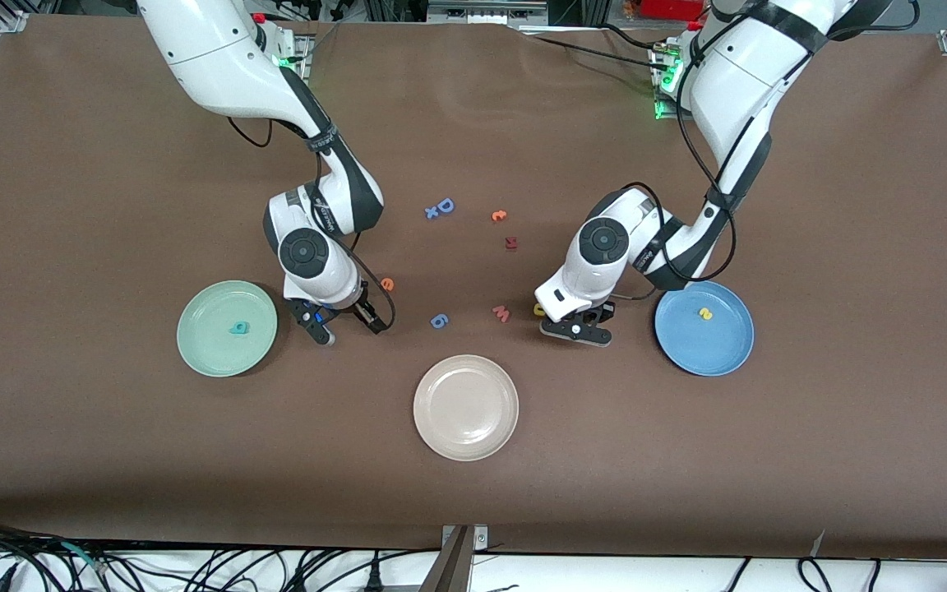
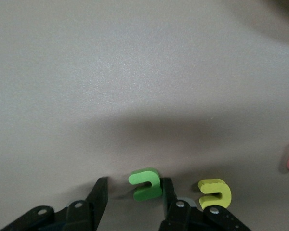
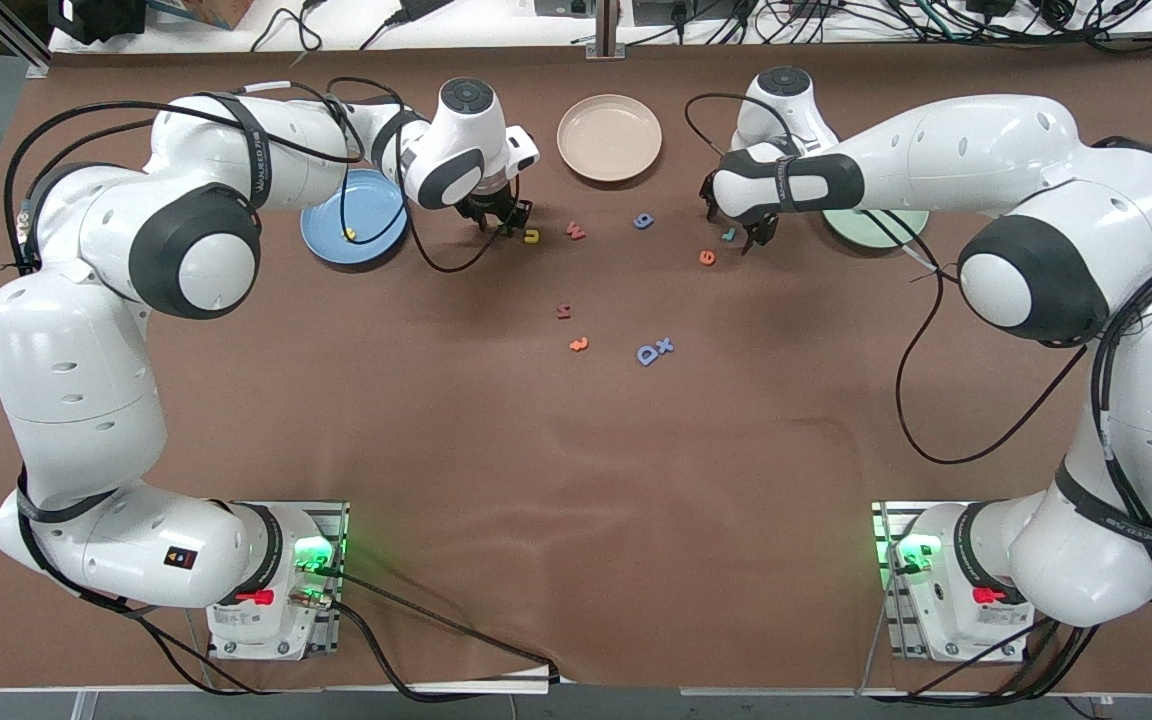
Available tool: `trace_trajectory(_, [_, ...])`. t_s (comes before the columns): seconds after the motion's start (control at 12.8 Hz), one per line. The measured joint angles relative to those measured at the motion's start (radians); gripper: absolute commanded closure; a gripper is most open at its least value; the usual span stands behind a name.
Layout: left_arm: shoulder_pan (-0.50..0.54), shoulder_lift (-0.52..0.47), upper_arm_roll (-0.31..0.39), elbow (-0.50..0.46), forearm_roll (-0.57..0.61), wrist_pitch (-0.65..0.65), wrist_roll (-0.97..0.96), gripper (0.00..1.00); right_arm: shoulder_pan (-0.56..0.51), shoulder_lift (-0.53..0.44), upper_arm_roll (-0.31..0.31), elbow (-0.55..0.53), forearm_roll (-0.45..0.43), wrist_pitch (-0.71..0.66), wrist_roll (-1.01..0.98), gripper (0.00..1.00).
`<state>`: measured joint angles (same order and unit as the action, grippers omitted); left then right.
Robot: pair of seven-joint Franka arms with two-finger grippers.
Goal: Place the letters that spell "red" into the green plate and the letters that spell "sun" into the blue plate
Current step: 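Grasp another teal letter with the right gripper while the left grasps a green letter, then release the teal letter on the green plate while the left releases green on blue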
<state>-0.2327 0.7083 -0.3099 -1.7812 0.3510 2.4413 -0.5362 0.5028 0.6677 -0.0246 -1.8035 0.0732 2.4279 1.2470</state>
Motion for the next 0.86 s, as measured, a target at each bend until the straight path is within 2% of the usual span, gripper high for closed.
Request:
trace_trajectory(0.08, [0.0,0.0,-0.001,0.001,0.0,0.003,0.0,0.78,0.003,0.001,0.0,0.0,0.0,0.0,0.002,0.21])
trace_trajectory(0.31, [0.0,0.0,-0.001,0.005,0.0,0.004,0.0,0.87,0.009,0.001,0.0,0.003,0.0,0.001,0.005,0.48])
trace_trajectory(0.55, [0.008,-0.008,0.002,0.019,0.001,-0.01,0.029,0.87,0.01,-0.006,0.0,0.008,0.0,-0.005,0.003,0.66])
trace_trajectory(0.78, [0.041,-0.066,0.001,0.042,0.002,-0.135,0.101,0.86,0.012,-0.006,0.0,0.013,0.0,-0.003,-0.008,0.83])
trace_trajectory(0.86, [0.065,-0.092,0.001,0.042,0.002,-0.18,0.145,0.86,0.012,-0.006,0.0,0.013,-0.001,-0.003,-0.011,0.85])
